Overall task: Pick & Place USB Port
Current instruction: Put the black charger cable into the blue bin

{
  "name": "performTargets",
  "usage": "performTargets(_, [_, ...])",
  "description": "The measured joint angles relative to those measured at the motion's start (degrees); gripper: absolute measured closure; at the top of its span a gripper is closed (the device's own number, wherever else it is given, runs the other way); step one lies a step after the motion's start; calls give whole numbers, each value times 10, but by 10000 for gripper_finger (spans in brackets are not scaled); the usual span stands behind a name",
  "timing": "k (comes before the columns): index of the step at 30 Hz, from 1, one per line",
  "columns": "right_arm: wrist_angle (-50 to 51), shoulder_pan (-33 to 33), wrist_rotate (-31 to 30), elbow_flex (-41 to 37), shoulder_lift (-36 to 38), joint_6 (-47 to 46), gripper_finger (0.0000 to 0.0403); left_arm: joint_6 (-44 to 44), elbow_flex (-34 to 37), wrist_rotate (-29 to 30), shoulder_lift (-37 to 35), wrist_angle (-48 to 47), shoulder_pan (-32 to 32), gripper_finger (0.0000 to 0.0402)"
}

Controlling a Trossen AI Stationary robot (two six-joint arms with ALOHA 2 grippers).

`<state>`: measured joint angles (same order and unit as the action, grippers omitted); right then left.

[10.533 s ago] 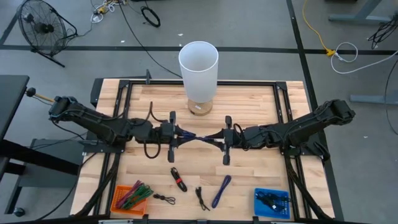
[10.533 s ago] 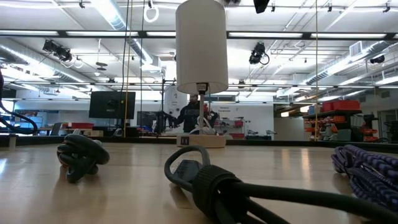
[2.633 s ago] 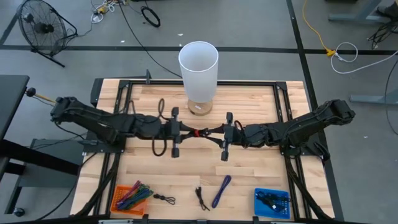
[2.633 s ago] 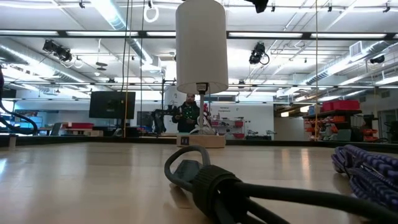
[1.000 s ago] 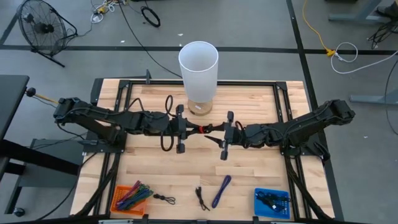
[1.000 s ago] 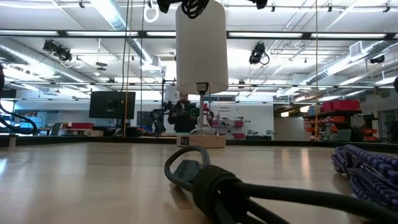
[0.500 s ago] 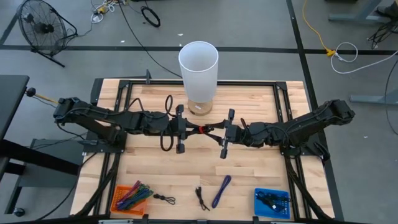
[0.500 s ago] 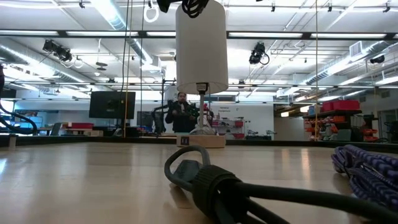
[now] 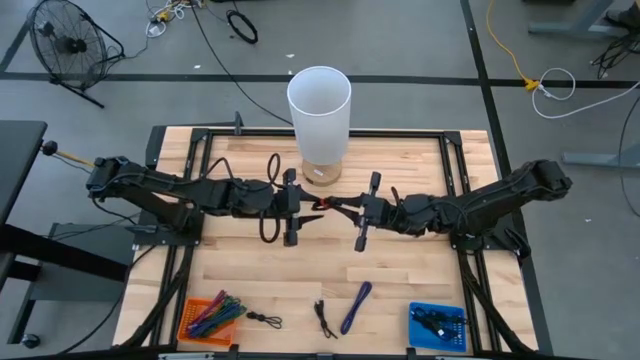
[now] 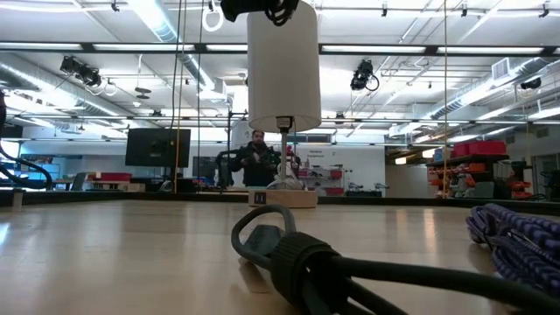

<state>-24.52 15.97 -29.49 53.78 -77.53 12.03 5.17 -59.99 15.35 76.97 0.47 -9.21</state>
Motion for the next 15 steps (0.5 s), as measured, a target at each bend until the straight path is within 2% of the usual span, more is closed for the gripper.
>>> performTargets(3, [42, 0, 11, 0, 19, -26, 378, 1, 0, -2, -1, -1, 0, 203])
performTargets(7, [194, 8, 5, 0, 79, -96, 378, 4, 0, 0, -8, 2, 0, 200])
performTargets(9, [273, 14, 8, 0, 115, -161, 378, 5, 1, 2, -14, -2, -1, 201])
performTargets(15, [481, 58, 180, 0, 202, -372, 378, 5, 1, 5, -25, 2, 0, 209])
